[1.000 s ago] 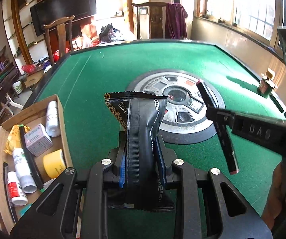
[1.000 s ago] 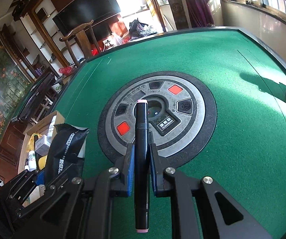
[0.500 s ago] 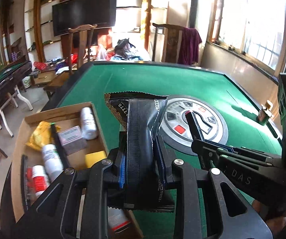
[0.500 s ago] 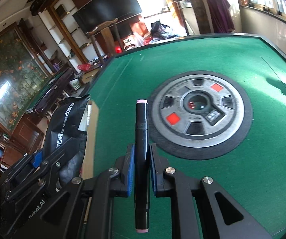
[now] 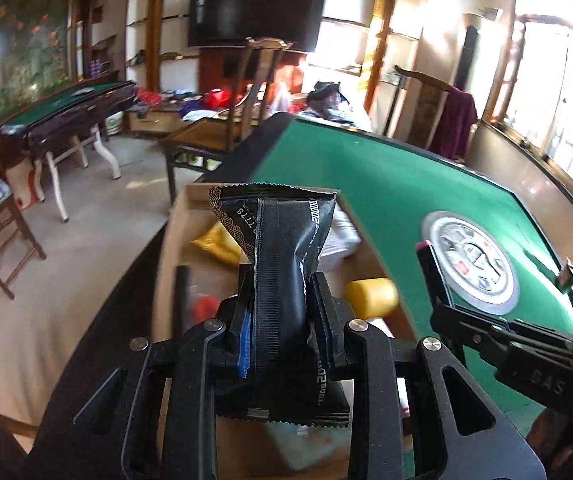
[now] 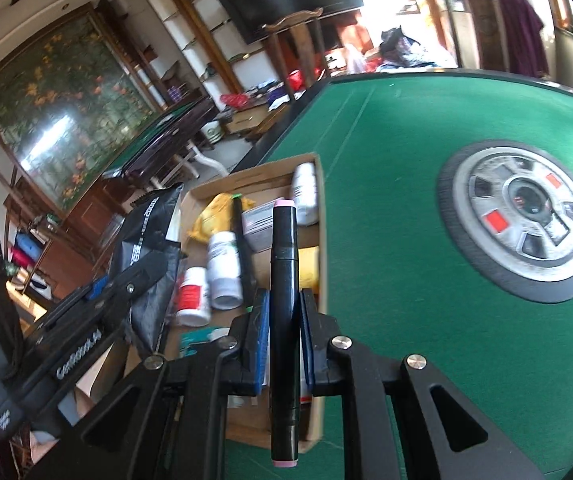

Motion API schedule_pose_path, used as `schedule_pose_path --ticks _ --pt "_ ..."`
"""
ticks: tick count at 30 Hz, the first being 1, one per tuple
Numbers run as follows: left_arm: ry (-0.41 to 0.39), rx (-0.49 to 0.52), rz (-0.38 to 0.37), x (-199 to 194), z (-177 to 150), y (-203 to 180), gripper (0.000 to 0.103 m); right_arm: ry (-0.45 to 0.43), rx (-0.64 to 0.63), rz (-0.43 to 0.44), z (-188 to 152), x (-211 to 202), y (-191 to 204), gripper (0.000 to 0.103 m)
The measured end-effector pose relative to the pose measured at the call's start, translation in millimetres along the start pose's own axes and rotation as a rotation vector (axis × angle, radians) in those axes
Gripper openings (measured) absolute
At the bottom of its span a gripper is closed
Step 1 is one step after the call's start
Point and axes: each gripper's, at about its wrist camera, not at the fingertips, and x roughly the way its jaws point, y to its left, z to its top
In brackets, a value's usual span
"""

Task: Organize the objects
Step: 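Carry the black pouch and pink-capped marker over the tray with both tools, then lower the black pouch and pink-capped marker into the tray with both tools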

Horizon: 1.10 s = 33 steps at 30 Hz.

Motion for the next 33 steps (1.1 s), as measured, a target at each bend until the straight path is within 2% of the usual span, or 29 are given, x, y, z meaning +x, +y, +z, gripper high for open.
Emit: schedule_pose_path --ticks 4,9,18,33 --pt "0.017 -0.038 0.048 4.6 -3.0 33.8 0.025 0.036 -0.045 0.01 0.9 20.2 27.0 0.013" --pt "0.07 -0.066 0.052 19.9 -10.8 53.8 0.025 0.071 -0.067 0.02 1.1 44.9 48.0 0.013" --pt "0.112 -0.037 0.031 34.0 -19.9 43.1 0.025 0.113 -0.104 0.03 -11.8 63.1 65.0 0.013" --pt "0.08 -0.014 0.069 32.9 -27.6 35.5 0.025 0.107 -0.137 -0.039 -21.6 70.1 63.0 0.013"
